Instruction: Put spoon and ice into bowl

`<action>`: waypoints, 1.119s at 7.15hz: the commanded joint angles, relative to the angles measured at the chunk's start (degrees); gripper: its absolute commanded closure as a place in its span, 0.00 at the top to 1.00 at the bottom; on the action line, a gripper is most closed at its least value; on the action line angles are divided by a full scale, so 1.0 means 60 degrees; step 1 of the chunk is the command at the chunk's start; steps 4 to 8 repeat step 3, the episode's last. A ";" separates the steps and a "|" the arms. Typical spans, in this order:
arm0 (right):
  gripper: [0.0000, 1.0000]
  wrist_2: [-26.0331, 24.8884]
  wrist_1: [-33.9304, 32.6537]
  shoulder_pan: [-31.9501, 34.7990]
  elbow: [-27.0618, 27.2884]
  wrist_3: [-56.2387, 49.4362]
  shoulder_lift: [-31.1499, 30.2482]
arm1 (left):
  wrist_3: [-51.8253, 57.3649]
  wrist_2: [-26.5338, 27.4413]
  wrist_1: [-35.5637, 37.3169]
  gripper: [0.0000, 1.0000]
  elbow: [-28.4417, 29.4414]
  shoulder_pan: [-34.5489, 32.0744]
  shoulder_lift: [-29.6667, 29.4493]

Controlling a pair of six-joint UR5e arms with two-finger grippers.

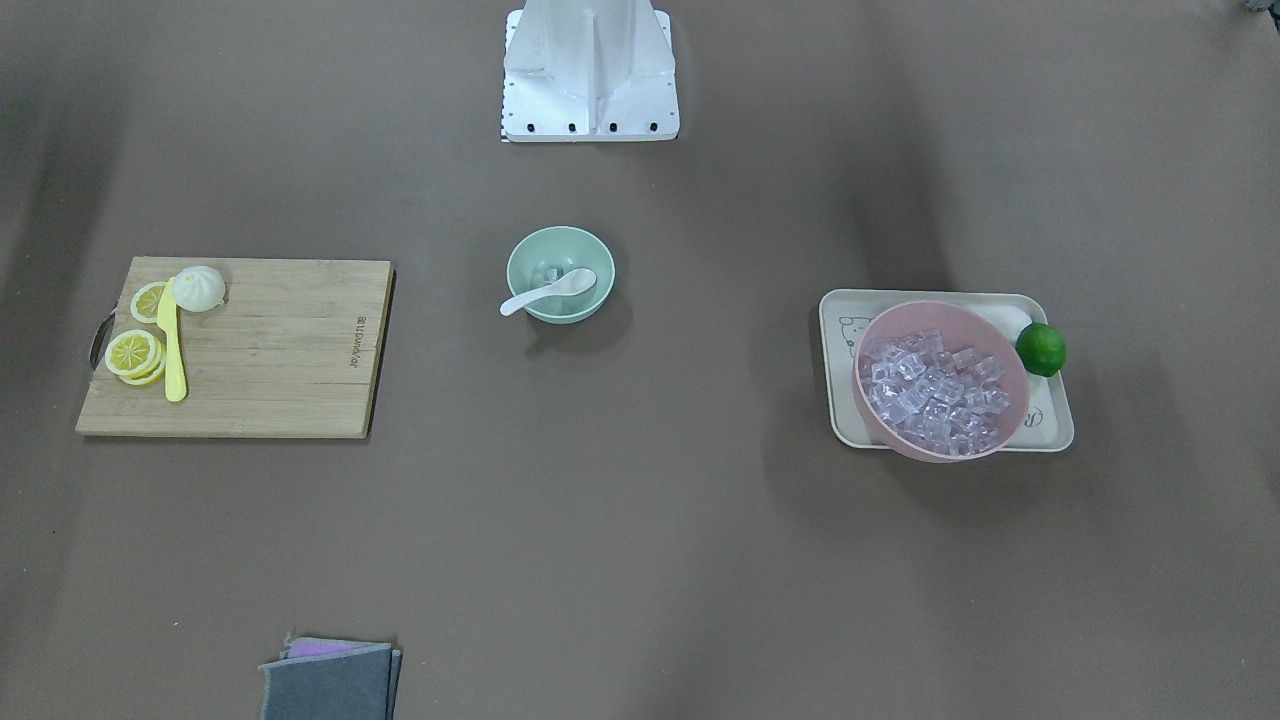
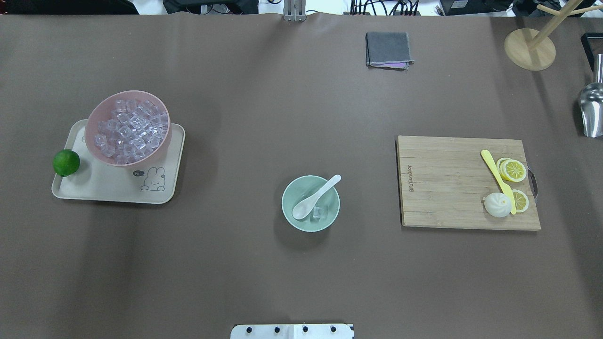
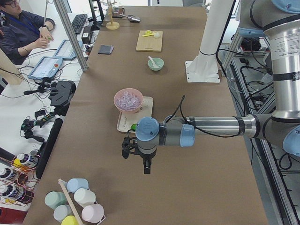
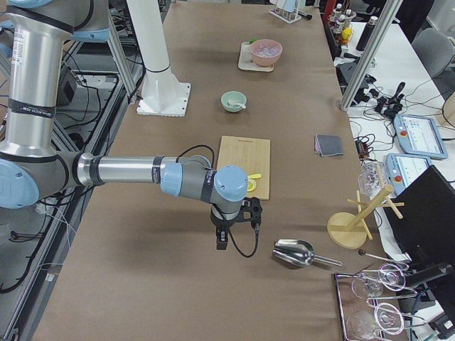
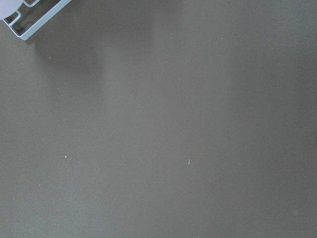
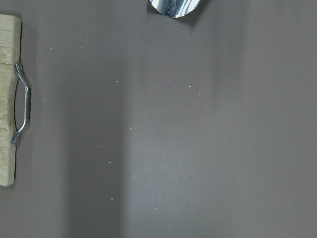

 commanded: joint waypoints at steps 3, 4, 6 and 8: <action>1.00 0.0000 0.0000 0.0000 0.0000 -0.0011 0.0000 | -0.0014 0.0000 0.0014 0.99 -0.0073 0.0000 0.0012; 1.00 0.0000 0.0000 0.0000 0.0000 -0.0011 0.0000 | -0.0014 0.0000 0.0014 0.99 -0.0073 0.0000 0.0012; 1.00 0.0000 0.0000 0.0000 0.0000 -0.0011 0.0000 | -0.0014 0.0000 0.0014 0.99 -0.0073 0.0000 0.0012; 1.00 0.0000 0.0000 0.0000 0.0000 -0.0011 0.0000 | -0.0014 0.0000 0.0014 0.99 -0.0073 0.0000 0.0012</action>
